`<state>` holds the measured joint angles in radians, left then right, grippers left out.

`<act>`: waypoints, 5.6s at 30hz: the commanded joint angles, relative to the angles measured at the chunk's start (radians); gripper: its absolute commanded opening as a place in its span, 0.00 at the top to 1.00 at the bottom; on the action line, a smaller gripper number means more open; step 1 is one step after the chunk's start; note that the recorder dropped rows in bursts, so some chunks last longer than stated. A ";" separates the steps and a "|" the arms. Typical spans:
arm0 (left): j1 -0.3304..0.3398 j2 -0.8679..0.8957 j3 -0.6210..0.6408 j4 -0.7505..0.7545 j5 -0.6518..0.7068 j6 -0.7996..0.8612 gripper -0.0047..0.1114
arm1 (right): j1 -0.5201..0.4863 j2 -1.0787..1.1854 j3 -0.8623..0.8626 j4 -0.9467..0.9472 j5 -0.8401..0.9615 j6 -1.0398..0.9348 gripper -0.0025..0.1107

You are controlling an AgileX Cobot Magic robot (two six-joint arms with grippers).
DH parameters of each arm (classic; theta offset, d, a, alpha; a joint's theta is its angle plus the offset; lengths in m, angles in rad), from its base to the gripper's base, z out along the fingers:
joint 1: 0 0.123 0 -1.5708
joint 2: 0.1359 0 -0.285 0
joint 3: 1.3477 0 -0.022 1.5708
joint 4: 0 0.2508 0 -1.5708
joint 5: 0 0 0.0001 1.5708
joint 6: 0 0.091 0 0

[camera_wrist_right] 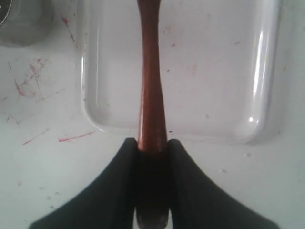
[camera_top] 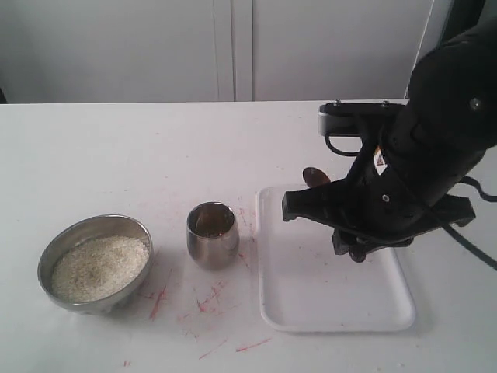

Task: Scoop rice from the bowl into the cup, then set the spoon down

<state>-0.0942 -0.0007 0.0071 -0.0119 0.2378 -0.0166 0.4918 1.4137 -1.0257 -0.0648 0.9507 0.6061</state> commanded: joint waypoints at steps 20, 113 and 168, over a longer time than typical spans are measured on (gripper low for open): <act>0.002 0.001 -0.007 -0.009 -0.001 -0.002 0.84 | -0.056 0.207 0.000 0.065 -0.119 0.034 0.97; 0.002 0.001 -0.007 -0.009 -0.001 -0.002 0.84 | -0.056 0.393 0.003 -0.063 -0.241 0.069 0.62; 0.002 0.001 -0.007 -0.009 -0.001 -0.002 0.84 | -0.054 -1.414 0.649 -0.250 -0.750 0.043 0.98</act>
<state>-0.0942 -0.0007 0.0071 -0.0119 0.2378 -0.0166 0.4406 0.0049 -0.3985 -0.3465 0.2079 0.6585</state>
